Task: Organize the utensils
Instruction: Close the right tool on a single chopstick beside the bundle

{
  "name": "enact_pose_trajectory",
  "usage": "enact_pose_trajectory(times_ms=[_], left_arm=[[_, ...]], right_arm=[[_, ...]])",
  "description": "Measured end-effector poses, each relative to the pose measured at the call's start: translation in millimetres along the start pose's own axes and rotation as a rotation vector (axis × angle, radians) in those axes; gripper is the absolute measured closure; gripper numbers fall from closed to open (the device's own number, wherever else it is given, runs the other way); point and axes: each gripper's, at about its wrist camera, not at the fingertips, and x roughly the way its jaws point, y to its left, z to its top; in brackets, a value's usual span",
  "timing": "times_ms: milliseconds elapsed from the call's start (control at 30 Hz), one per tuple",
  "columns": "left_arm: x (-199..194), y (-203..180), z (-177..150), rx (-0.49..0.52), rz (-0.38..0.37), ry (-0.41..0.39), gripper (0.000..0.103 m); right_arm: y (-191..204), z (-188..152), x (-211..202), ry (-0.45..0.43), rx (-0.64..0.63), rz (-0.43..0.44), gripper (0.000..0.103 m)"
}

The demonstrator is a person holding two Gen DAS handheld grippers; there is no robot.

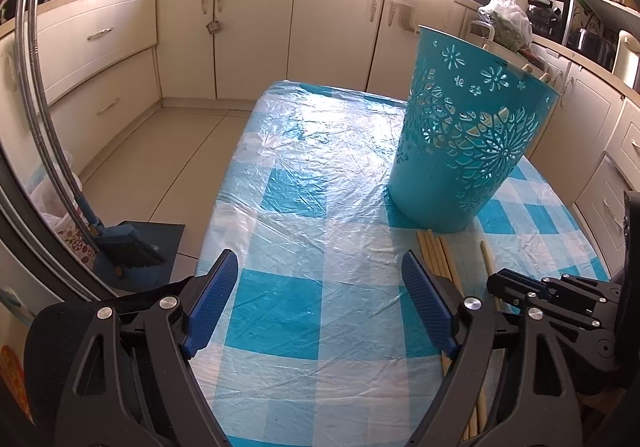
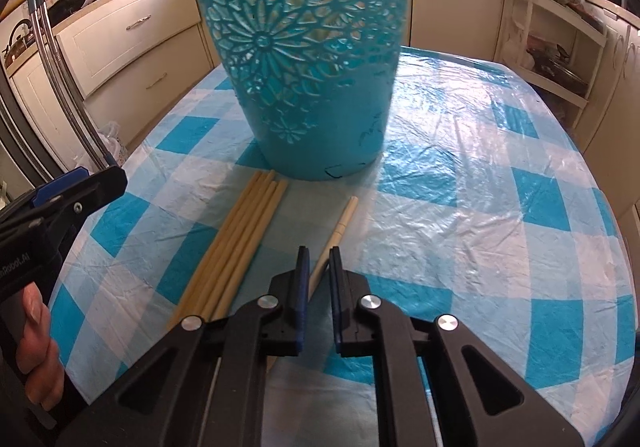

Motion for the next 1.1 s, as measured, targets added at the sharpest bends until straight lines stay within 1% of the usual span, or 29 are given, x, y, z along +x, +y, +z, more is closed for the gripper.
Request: enact_pose_trajectory(times_ms=[167,300,567,700,1100], left_arm=[[0,-5,0,0.005,-0.014,0.004,0.023],[1,-7,-1,0.008,-0.036,0.007,0.023],[6,-4,0,-0.006,-0.073,0.03,0.022],[10,-6,-1,-0.002,-0.074,0.046,0.022],[21,-19,-2,0.036,-0.059,0.107,0.022]], right_arm=[[-14,-5,-5,-0.009,0.034,0.004,0.093],[-19,-5,-5,-0.013,0.057,0.031,0.093],[-18,2,0,-0.01,0.042,0.029,0.093],[-19,1,-1,-0.006,0.038,0.034,0.094],[-38,-3,-3,-0.016,0.106,0.115,0.095]])
